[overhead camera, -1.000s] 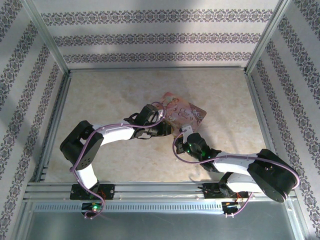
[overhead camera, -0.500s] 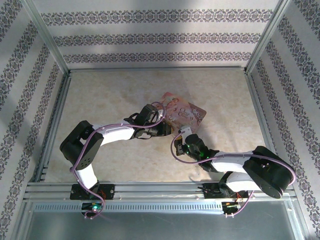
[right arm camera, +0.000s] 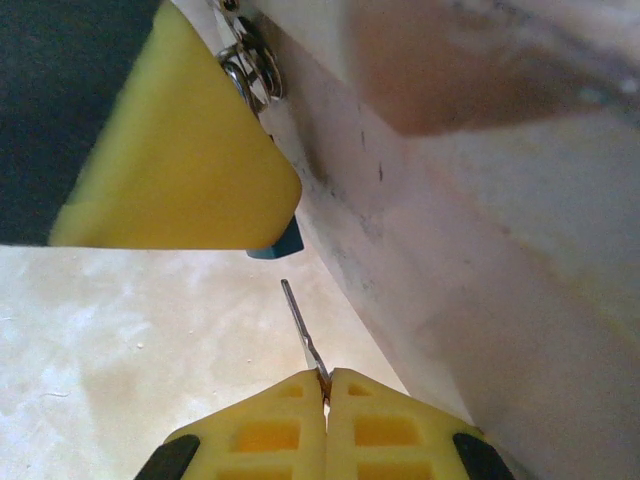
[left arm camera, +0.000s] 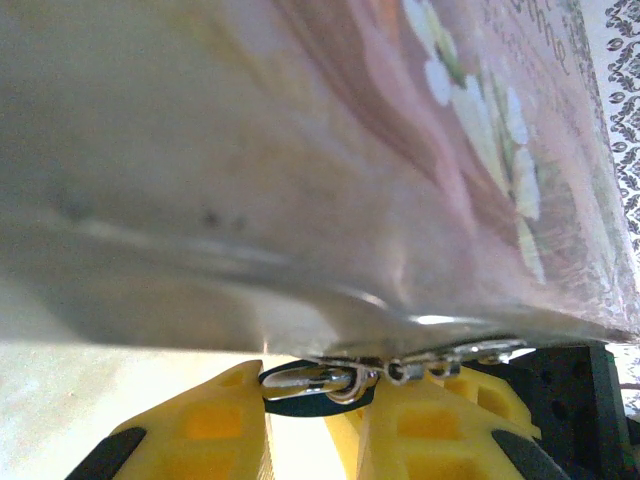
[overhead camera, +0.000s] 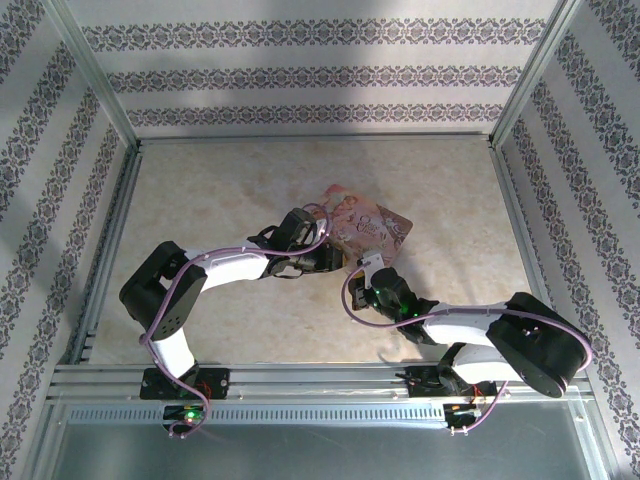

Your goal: Unlock the padlock with the key

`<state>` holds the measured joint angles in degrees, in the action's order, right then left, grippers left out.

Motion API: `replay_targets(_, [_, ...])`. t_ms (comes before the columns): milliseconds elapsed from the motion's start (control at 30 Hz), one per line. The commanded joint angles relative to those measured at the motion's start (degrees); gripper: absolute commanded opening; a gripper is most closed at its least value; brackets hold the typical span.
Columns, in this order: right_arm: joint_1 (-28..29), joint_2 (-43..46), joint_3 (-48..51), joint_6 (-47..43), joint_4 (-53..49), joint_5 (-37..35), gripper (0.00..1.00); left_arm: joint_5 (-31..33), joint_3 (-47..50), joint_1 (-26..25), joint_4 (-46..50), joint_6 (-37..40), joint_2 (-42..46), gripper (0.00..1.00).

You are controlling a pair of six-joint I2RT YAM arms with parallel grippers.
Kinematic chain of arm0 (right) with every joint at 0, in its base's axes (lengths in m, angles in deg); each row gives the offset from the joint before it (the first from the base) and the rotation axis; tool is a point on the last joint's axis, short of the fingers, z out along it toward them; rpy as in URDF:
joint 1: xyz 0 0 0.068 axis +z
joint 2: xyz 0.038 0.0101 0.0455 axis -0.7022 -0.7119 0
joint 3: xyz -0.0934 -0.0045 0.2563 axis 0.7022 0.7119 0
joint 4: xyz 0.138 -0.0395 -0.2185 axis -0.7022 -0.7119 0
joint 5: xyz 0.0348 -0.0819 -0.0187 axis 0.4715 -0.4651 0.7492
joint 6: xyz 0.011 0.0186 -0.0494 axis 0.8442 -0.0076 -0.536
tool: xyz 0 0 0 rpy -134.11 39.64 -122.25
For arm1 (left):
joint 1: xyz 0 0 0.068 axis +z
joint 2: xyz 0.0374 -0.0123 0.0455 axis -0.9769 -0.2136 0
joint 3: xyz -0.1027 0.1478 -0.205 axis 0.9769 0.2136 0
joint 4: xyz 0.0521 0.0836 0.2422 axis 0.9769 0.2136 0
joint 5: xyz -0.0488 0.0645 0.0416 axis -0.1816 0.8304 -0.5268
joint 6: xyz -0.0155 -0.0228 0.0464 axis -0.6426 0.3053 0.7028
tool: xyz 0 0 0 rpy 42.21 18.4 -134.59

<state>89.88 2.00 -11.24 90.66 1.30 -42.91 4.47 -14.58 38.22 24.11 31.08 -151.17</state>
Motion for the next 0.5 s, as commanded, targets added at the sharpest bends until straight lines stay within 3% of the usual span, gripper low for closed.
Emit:
replay_targets(0, [0.25, 0.87, 0.03, 0.15, 3.36, -1.93, 0.00, -1.10, -0.26, -1.08, -2.81, -0.72, 2.75, 0.12])
replay_targets(467, [-0.85, -2.14, -1.47, 0.65, 7.34, -1.85, 0.00, -1.18, -0.05, -1.02, -2.97, -0.88, 2.93, 0.12])
